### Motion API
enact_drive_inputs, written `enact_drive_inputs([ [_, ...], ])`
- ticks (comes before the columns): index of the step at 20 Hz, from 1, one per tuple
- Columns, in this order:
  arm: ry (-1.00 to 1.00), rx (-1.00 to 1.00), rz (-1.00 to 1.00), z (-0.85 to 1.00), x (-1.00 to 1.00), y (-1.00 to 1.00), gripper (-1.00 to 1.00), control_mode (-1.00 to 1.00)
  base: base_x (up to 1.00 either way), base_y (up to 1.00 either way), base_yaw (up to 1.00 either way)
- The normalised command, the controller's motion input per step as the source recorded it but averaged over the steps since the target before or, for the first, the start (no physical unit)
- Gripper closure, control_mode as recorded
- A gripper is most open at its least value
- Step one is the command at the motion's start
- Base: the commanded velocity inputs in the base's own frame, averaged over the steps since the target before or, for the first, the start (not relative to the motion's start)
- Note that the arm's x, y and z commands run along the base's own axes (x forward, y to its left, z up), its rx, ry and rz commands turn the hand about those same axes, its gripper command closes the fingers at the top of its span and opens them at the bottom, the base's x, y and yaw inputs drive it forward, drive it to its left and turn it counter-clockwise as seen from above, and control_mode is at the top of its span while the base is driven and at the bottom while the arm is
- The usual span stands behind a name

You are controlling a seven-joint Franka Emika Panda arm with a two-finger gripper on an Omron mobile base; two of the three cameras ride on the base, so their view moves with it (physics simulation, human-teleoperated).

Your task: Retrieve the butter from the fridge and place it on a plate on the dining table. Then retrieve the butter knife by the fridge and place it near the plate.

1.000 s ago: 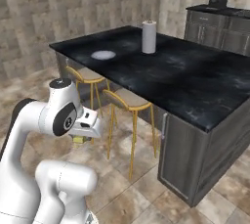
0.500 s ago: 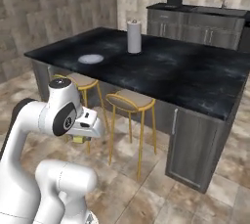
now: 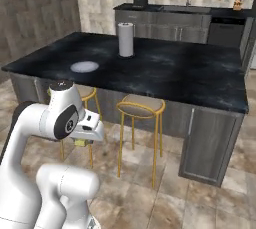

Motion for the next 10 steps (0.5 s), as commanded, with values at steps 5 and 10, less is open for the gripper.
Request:
enact_drive_inputs([
  [5, 0.00, 0.00, 0.00, 0.00, 0.00, 0.00, 1.00, 1.00, 0.04, 1.00, -0.39],
  [10, 0.00, 0.00, 0.00, 0.00, 0.00, 0.00, 1.00, 1.00, 0.03, 1.00, -0.26],
])
